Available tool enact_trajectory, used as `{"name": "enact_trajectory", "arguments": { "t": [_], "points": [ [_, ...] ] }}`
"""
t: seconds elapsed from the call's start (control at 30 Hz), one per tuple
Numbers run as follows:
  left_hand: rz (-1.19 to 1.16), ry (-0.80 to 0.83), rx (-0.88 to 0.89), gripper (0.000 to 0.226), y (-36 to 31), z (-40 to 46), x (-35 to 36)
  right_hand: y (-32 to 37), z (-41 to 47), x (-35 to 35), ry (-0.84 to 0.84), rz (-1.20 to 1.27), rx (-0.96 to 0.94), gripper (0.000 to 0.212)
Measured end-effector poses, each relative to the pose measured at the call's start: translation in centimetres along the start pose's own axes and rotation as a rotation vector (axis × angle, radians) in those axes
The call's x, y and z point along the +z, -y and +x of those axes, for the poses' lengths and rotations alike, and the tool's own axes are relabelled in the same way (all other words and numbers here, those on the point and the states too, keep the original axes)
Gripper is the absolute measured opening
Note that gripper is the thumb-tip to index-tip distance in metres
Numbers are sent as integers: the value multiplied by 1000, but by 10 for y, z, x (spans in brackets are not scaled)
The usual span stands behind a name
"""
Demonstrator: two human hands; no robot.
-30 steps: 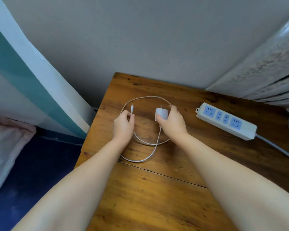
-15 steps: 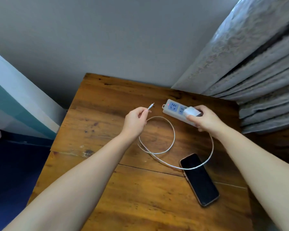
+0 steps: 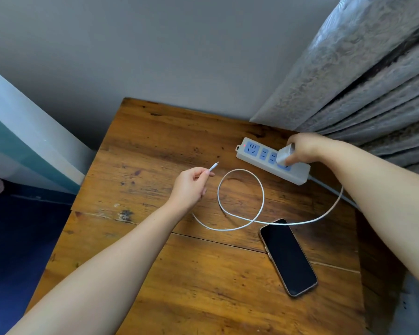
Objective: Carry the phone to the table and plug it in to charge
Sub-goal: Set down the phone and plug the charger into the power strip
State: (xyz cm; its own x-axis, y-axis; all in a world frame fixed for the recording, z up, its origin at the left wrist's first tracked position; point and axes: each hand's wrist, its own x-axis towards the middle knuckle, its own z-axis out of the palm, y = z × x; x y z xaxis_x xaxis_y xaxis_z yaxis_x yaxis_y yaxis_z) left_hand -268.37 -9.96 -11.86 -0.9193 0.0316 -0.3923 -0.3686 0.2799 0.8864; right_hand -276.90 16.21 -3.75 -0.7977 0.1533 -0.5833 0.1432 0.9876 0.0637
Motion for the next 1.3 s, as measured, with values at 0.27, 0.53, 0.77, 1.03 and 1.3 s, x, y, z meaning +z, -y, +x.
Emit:
{"name": "enact_trajectory", "arguments": {
  "t": [0.27,0.53,0.77,1.03,1.3],
  "points": [
    [-23,17,-7,25,0,-7,7,8,1,-4,2,-6,-51,57],
    [-18,2,2,25,1,-10,9,9,-2,-2,-11,-7,-38,58],
    [-30,9,0,24,-3,-11,10,15,0,-3,-3,-37,1,56],
    [-45,17,-6,23,-4,-12,10,-3,-2,13,-73,106,-61,54],
    [-49,37,4,23,-7,-11,10,22,0,0,3,-98,-12,56]
  ]
}}
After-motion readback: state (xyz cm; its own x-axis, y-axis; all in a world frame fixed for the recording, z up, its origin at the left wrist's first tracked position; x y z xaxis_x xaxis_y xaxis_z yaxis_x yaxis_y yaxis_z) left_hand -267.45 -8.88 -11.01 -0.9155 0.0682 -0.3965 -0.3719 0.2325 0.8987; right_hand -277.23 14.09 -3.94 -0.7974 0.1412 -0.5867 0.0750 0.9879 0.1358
